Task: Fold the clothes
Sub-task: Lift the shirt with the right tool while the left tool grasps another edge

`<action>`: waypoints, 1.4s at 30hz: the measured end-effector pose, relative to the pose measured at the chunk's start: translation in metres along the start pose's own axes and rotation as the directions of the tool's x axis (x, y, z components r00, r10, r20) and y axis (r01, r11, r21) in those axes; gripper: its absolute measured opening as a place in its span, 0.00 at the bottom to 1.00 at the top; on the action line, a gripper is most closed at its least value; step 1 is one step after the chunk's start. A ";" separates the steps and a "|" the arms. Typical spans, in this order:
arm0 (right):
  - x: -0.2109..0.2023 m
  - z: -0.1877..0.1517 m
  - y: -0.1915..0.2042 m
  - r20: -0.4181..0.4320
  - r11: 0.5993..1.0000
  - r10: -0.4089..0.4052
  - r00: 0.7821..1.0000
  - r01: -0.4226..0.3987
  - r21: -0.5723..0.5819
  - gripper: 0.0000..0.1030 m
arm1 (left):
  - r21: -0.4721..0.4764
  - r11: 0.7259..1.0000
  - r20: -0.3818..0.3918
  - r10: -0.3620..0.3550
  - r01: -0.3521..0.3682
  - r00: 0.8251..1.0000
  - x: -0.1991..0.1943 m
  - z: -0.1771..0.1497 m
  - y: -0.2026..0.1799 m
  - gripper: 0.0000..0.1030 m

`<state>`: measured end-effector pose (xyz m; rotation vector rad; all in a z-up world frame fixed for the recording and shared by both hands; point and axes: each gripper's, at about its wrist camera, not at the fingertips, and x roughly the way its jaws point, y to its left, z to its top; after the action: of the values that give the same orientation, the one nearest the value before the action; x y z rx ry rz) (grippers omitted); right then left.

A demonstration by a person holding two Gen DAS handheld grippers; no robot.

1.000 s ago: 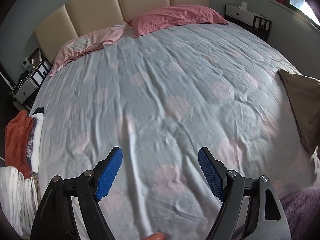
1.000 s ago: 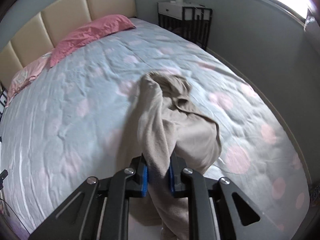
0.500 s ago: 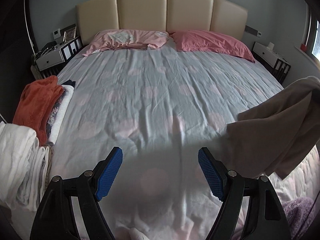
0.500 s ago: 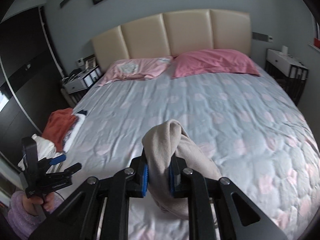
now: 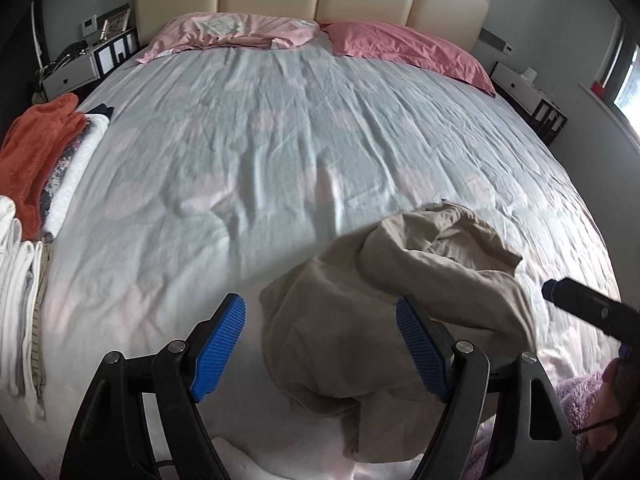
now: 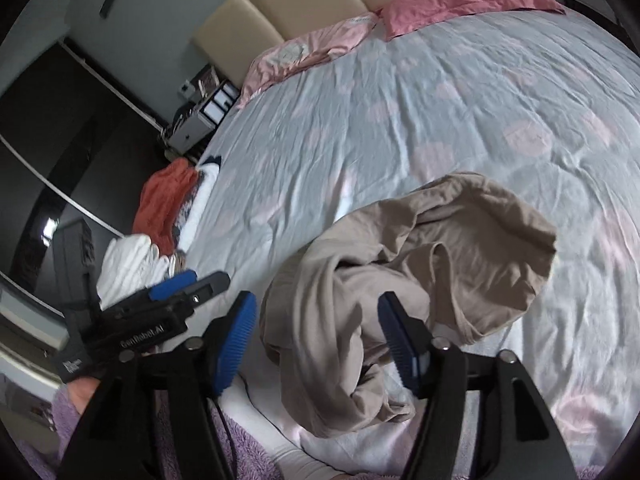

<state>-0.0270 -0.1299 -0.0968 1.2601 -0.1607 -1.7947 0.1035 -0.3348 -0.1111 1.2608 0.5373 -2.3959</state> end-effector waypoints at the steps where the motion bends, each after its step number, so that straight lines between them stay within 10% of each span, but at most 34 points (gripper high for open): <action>1: -0.003 0.001 -0.010 0.018 0.999 -0.049 0.999 0.049 0.023 0.66 | 0.015 1.000 -0.001 -0.020 0.020 1.000 0.003 0.000 -0.007 0.77; 6: -0.006 -0.003 -0.062 0.028 0.958 -0.250 0.968 0.244 0.149 0.66 | 0.092 0.991 -0.008 -0.098 0.099 0.995 0.011 -0.005 -0.045 0.77; 20: 0.052 -0.021 -0.125 -0.168 0.895 -0.249 0.954 0.293 0.336 0.50 | 0.128 0.969 -0.059 -0.206 0.212 0.977 0.037 -0.019 -0.095 0.77; 26: 0.059 -0.019 -0.120 -0.172 0.899 -0.293 0.940 0.332 0.285 0.38 | 0.155 0.978 -0.132 -0.119 0.139 0.984 0.063 -0.029 -0.100 0.77; 34: 0.053 -0.019 -0.121 -0.146 0.902 -0.301 0.942 0.331 0.278 0.11 | 0.120 0.991 -0.148 -0.042 0.060 0.988 0.071 -0.032 -0.079 0.31; 42: 0.009 -0.015 -0.086 0.054 0.920 -0.364 0.930 0.349 0.180 0.03 | 0.052 0.998 -0.042 -0.031 0.033 0.999 0.031 -0.021 -0.051 0.19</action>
<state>-0.0660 -0.0810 -0.1579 1.3988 -0.1392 -2.1901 0.0763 -0.2852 -0.1406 1.3360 0.5129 -2.4304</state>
